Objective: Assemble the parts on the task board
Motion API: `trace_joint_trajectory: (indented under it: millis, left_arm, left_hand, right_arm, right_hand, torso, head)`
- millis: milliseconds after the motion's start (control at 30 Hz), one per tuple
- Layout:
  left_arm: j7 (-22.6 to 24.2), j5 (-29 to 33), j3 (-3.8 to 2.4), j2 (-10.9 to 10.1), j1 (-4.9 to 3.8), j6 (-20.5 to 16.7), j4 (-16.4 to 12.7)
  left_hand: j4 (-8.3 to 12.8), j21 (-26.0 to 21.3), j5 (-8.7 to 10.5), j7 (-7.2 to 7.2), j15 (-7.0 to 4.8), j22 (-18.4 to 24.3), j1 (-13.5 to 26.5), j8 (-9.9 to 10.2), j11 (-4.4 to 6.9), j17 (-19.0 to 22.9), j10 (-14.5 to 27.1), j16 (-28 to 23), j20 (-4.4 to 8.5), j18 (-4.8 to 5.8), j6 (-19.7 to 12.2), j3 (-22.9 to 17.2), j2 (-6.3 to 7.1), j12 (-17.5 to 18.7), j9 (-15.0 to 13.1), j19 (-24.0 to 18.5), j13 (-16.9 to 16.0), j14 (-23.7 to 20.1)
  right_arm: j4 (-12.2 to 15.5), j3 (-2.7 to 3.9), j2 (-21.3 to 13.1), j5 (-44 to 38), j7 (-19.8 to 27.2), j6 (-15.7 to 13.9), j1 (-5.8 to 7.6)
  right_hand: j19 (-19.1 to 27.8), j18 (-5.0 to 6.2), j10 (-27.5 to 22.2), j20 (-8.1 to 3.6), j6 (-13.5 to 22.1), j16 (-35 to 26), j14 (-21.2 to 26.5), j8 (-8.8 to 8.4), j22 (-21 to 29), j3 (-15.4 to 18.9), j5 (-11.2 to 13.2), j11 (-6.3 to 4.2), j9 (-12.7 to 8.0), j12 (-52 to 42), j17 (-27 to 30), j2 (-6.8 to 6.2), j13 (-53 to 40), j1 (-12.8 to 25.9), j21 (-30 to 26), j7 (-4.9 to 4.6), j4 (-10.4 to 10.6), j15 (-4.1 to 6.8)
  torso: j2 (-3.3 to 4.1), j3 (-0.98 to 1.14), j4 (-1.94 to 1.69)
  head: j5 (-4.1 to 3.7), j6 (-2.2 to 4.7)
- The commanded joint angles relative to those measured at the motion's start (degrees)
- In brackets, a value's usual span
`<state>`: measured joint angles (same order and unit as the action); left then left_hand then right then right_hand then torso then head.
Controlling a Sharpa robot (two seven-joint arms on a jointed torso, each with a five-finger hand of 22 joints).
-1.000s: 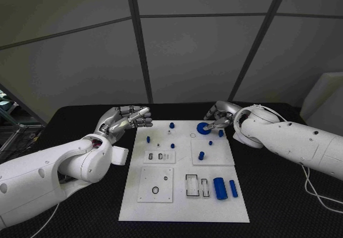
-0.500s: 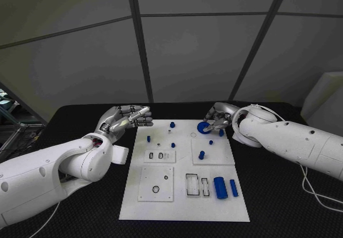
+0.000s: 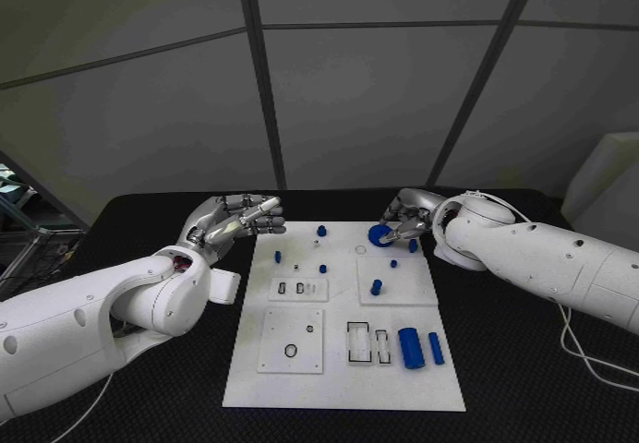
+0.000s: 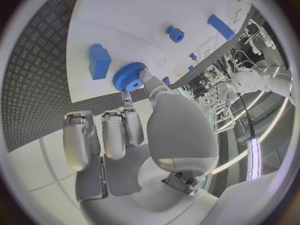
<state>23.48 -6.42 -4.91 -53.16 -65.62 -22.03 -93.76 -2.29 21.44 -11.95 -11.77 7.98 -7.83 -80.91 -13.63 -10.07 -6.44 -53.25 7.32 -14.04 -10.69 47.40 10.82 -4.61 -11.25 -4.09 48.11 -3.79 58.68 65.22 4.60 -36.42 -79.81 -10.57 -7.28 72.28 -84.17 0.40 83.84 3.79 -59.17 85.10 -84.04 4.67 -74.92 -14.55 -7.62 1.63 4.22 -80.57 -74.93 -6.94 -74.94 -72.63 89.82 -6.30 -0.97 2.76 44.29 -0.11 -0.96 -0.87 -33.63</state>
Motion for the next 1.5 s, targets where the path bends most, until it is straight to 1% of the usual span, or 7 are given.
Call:
trace_joint_trajectory:
  millis: [33, 200, 333, 467, 833, 1100, 1500]
  left_arm:
    - [0.1, -0.2, -0.06, 0.1, -0.08, 0.7, 0.0]
    - [0.1, -0.2, -0.06, 0.0, -0.08, 0.7, 0.0]
    - [0.1, -0.2, -0.06, -0.1, -0.07, 0.7, 0.0]
    - [0.1, -0.2, -0.06, -0.1, -0.07, 0.7, -0.1]
    - [0.0, -0.2, -0.06, -0.2, -0.07, 0.8, -0.2]
    - [-0.1, -0.2, -0.06, 0.0, -0.08, 0.9, -0.2]
    - [-0.1, -0.2, -0.07, 0.3, -0.08, 1.0, 0.1]
  left_hand:
    - [0.3, -0.2, 0.38, -0.67, 0.25, 0.1, -0.6, 0.3, -0.25, -0.1, -0.1, -0.3, -0.12, 0.34, -0.3, -0.1, 0.08, 0.2, 0.1, 0.4, 0.1, 0.0]
    - [0.4, -0.2, 0.40, -0.67, 0.28, 0.1, -0.6, 0.4, -0.26, -0.1, 0.0, -0.4, -0.14, 0.34, -0.3, 0.0, 0.00, 0.3, 0.1, 0.4, 0.1, -0.1]
    - [0.4, -0.2, 0.40, -0.67, 0.28, 0.1, -0.6, 0.4, -0.26, -0.1, 0.0, -0.4, -0.14, 0.34, -0.3, 0.0, 0.00, 0.3, 0.1, 0.4, 0.1, -0.1]
    - [0.4, -0.2, 0.40, -0.67, 0.28, 0.1, -0.6, 0.4, -0.26, -0.1, 0.0, -0.4, -0.14, 0.34, -0.3, 0.0, 0.00, 0.3, 0.1, 0.4, 0.1, -0.1]
    - [0.4, -0.2, 0.40, -0.67, 0.28, 0.1, -0.6, 0.4, -0.26, -0.1, 0.0, -0.4, -0.14, 0.34, -0.3, 0.0, 0.00, 0.3, 0.1, 0.4, 0.1, -0.1]
    - [0.4, -0.2, 0.41, -0.67, 0.29, 0.1, -0.6, 0.4, -0.27, -0.1, 0.0, -0.5, -0.15, 0.34, -0.3, 0.0, -0.04, 0.3, 0.1, 0.4, 0.1, -0.1]
    - [0.4, -0.2, 0.41, -0.67, 0.29, 0.1, -0.6, 0.4, -0.27, -0.1, 0.0, -0.5, -0.15, 0.34, -0.3, 0.0, -0.04, 0.3, 0.1, 0.4, 0.1, -0.1]
  right_arm:
    - [0.1, -0.17, 0.1, -1.4, -0.2, 1.1, -0.20]
    - [0.7, -0.18, -0.1, -2.5, 0.8, -1.7, -0.29]
    - [1.8, -0.18, -0.6, -2.8, 1.9, -4.6, -0.36]
    - [4.1, -0.17, -1.3, -3.0, 2.9, -7.8, -0.39]
    - [10.6, -0.09, -0.7, -6.1, 1.9, -11.1, -0.36]
    - [9.3, -0.15, 4.5, -10.3, 0.7, -12.1, -0.35]
    - [4.4, -2.38, 10.8, -13.1, -0.2, -11.2, -0.45]
  right_hand:
    - [-5.8, -0.40, 1.1, -0.06, -2.8, 0.3, -3.7, 1.28, -15.1, -1.1, -0.5, -0.66, 1.2, -0.8, -3.9, 2.11, -5.3, -0.5, 0.2, 0.73, -0.4, 0.16]
    - [-5.8, -0.40, 1.5, -0.99, -6.2, 0.5, -3.8, 2.27, -15.1, -3.0, -4.9, -1.60, 2.3, -1.4, -4.4, 3.85, -6.0, -1.2, 0.2, 1.82, -1.7, 1.14]
    - [-5.8, -0.40, 1.6, -1.36, -6.9, 0.7, -3.9, 2.29, -15.1, -3.5, -6.3, -1.90, 2.7, -1.6, -4.9, 4.25, -6.3, -1.0, 0.2, 2.17, -2.2, 1.49]
    - [-5.8, -0.40, 1.7, -1.47, -7.1, 0.8, -3.9, 2.24, -15.1, -3.6, -6.6, -2.00, 2.8, -1.7, -5.1, 4.26, -6.4, -0.8, 0.2, 2.25, -2.3, 1.57]
    - [-5.8, -0.40, 1.7, -1.55, -6.8, 0.7, -3.9, 1.54, -15.1, -3.6, -7.3, -2.08, 3.0, -1.7, -4.9, 3.79, -6.4, 0.2, 0.2, 2.23, -2.7, 1.53]
    - [-5.8, -0.40, 1.7, -1.54, -6.6, 0.7, -3.9, 1.29, -15.1, -3.6, -7.6, -2.06, 3.0, -1.7, -4.8, 3.64, -6.4, 0.4, 0.2, 2.17, -2.8, 1.51]
    - [-5.8, -0.40, 1.7, -1.52, -6.4, 0.6, -3.8, 1.00, -15.1, -3.6, -7.6, -1.98, 3.0, -1.6, -4.7, 3.57, -6.4, 0.9, 0.2, 2.08, -2.8, 1.46]
  torso:
    - [-0.01, 0.00, 0.01]
    - [-0.03, -0.01, -0.03]
    - [-0.03, 0.01, -0.01]
    - [-0.04, -0.03, 0.03]
    - [-0.01, -0.03, -0.09]
    - [0.04, -0.05, -0.20]
    - [0.03, -0.02, -0.04]
  head:
    - [-0.06, -0.06]
    - [-0.11, -0.08]
    - [-0.04, 0.01]
    - [0.02, 0.01]
    - [0.25, 0.18]
    - [0.30, 0.08]
    - [0.54, -0.12]
